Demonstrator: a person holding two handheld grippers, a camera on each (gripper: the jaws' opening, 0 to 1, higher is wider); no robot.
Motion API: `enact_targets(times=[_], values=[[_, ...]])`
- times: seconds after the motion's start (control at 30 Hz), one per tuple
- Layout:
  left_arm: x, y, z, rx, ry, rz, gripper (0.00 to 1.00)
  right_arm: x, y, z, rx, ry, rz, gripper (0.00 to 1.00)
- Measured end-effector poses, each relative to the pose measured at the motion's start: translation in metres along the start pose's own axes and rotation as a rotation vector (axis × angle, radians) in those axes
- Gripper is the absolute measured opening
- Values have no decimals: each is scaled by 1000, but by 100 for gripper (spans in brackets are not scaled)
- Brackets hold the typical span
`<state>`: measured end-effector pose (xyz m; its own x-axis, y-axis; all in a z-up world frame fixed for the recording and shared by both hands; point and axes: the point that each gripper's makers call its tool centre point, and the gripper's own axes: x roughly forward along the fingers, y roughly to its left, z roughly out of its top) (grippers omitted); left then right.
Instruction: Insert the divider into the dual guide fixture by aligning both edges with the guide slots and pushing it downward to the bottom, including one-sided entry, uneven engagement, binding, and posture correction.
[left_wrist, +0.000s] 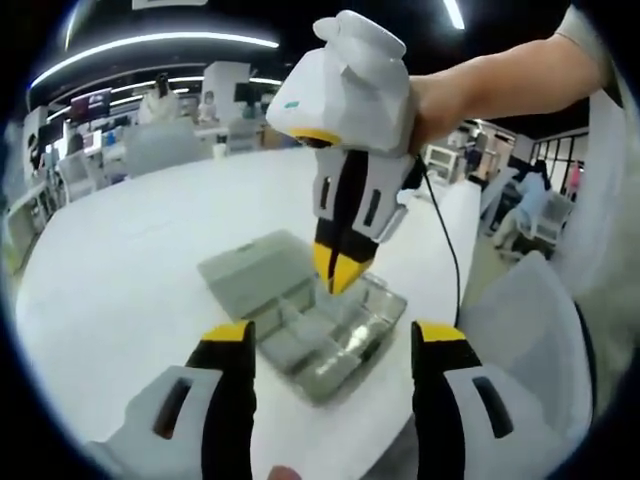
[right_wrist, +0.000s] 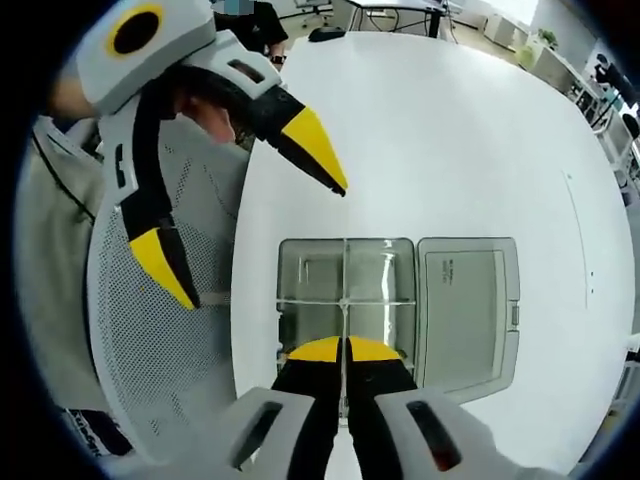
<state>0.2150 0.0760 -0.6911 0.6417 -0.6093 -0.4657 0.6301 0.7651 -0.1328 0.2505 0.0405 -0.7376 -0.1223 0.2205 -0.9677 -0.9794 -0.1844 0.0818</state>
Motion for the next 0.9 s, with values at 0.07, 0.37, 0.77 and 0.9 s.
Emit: enact_targets(times=[0.07, 0.37, 0.77, 0.9], values=[[0, 0, 1, 1, -1, -1, 62, 0, 0, 0, 0, 0, -1, 0], [0, -1, 3, 9, 1, -6, 61, -2, -1, -1, 16, -10, -2, 0], [0, 0, 2, 7, 1, -5, 61, -2, 3, -2, -12, 7, -1, 0], [-1, 0, 3, 8, -1, -3, 61, 0, 5, -2, -27, 19, -2, 0]])
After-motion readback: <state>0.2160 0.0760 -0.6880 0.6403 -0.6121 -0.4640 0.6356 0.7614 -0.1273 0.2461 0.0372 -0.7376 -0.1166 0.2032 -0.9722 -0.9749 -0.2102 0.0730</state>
